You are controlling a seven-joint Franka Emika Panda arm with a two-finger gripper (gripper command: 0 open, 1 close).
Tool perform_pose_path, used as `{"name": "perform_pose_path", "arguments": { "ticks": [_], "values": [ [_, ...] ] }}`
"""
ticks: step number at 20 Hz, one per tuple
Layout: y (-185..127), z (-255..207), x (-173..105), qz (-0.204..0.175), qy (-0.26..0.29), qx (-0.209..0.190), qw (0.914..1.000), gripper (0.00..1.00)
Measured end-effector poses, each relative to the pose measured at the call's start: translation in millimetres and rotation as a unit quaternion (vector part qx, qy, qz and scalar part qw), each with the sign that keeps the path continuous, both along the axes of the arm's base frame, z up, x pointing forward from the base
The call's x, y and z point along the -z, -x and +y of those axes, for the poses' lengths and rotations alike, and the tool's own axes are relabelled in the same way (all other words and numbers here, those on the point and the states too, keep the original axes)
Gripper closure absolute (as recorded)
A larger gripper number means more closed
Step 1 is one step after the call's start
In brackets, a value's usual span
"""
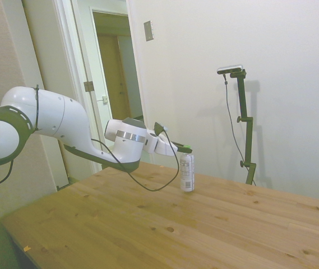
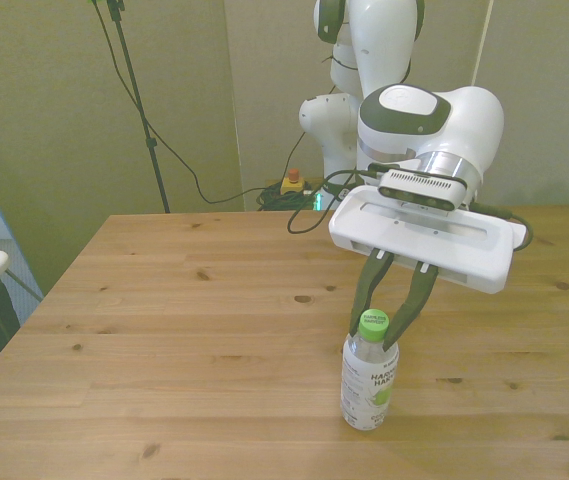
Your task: Stand the water bottle
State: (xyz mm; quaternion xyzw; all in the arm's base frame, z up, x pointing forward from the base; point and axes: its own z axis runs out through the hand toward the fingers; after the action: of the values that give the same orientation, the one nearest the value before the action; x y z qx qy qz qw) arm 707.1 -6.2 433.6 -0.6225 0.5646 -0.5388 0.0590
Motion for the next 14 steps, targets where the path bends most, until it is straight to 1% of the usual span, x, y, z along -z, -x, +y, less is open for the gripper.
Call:
{"name": "perform_pose_path", "arguments": {
  "ticks": [1, 2, 11, 14],
  "values": [
    [-0.5, -0.4, 1.5, -0.001, 0.002, 0.001, 1.0, 1.0],
    [-0.5, -0.6, 1.9, -0.002, 0.001, 0.001, 1.0, 0.0],
    [0.3, -0.3, 3.1, 0.0, 0.0, 0.003, 1.0, 0.0],
    [2.4, 1.4, 9.2, 0.006, -0.001, 0.002, 1.0, 0.0]
  ]
}}
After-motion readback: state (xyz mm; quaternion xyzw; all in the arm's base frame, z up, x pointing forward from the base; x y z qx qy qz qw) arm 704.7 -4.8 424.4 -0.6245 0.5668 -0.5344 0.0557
